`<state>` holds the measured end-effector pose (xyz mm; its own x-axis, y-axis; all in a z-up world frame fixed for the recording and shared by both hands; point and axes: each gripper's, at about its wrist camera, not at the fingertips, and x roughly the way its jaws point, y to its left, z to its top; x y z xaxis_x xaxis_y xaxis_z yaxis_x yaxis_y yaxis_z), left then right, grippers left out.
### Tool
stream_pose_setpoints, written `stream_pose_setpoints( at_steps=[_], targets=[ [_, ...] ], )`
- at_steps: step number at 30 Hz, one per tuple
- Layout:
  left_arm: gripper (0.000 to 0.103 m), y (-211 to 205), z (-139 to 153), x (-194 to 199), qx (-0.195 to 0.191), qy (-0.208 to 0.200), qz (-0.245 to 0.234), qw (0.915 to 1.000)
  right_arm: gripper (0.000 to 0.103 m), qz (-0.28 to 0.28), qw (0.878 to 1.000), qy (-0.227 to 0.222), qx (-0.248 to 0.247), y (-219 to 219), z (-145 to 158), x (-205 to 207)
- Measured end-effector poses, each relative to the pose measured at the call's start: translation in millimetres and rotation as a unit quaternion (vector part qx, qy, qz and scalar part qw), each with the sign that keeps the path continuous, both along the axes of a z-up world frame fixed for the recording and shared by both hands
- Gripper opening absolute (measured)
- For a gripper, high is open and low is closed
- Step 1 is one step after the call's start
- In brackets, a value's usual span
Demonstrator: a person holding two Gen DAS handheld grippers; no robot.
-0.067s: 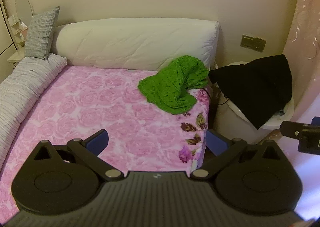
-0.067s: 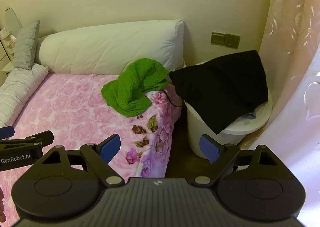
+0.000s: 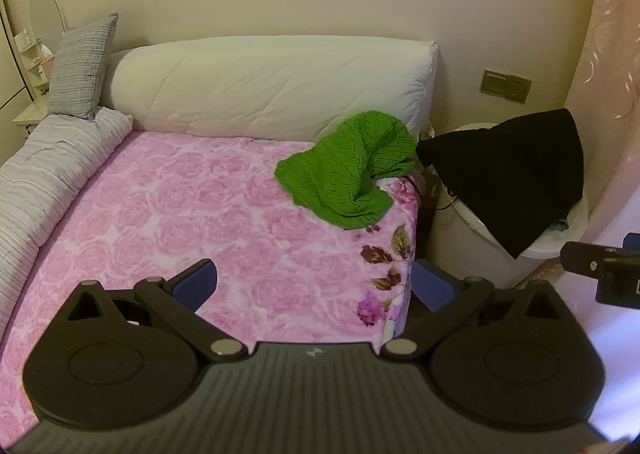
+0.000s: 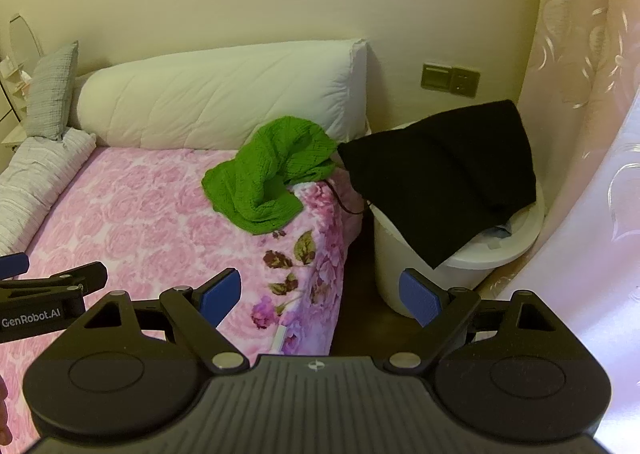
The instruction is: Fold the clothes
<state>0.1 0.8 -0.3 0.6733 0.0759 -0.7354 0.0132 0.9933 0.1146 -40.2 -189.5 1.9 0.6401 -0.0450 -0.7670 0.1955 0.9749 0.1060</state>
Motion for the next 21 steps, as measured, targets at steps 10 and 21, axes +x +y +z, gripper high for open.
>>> stream_pose_setpoints(
  at_steps=[10, 21],
  targets=[
    [0.102, 9, -6, 8, -0.012, 0.004, 0.004, 0.9999, 0.089, 0.007, 1.0, 0.0, 0.0, 10, 1, 11],
    [0.102, 28, -7, 16, -0.027, 0.006, 0.0, 0.9996, 0.089, 0.009, 1.0, 0.005, -0.009, 21, 0, 27]
  ],
)
